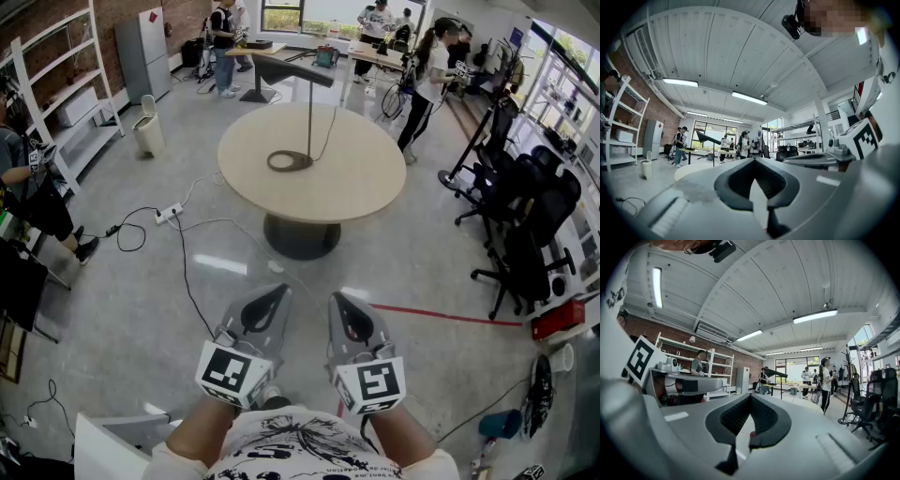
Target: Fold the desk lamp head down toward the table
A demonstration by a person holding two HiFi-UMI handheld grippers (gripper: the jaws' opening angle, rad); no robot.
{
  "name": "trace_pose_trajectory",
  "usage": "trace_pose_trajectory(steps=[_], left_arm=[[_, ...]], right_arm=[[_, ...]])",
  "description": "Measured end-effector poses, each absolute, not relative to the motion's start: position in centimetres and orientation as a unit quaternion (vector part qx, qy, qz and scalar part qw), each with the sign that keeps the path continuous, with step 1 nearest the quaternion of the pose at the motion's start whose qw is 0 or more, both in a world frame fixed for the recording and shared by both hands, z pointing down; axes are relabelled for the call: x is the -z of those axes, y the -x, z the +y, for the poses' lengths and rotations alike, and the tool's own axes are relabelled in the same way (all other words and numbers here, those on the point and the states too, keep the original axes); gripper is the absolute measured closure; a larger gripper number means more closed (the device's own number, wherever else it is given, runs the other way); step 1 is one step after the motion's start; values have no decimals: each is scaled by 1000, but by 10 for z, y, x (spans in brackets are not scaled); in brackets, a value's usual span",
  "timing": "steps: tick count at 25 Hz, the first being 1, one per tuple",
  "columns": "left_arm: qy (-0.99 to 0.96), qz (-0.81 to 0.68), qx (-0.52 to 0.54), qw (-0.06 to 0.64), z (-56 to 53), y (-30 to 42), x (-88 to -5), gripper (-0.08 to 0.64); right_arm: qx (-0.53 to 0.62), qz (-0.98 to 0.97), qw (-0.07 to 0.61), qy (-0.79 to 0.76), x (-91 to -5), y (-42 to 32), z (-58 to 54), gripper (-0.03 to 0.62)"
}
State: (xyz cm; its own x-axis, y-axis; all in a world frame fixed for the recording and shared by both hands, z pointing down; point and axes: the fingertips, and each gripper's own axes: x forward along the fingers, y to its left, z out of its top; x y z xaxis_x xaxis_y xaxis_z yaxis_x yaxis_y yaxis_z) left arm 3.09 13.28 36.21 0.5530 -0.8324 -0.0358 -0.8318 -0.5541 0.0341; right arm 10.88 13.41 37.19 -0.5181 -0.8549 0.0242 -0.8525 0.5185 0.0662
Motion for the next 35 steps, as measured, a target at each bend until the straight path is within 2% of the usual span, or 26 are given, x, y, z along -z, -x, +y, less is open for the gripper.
trace_pose_trajectory(steps=[15,27,35], left_arm=[[-880,-474,30,21,123,-5,-385,554],[-872,-486,43,27,85,57,-400,554],[-871,-488,24,55,33,79,-422,554]], right_arm=[[-13,-868,0,-496,-387,-104,120,583],[-13,-869,44,-493,-421,-65,71,583],[-41,-876,51,-477,-434,-44,4,583]])
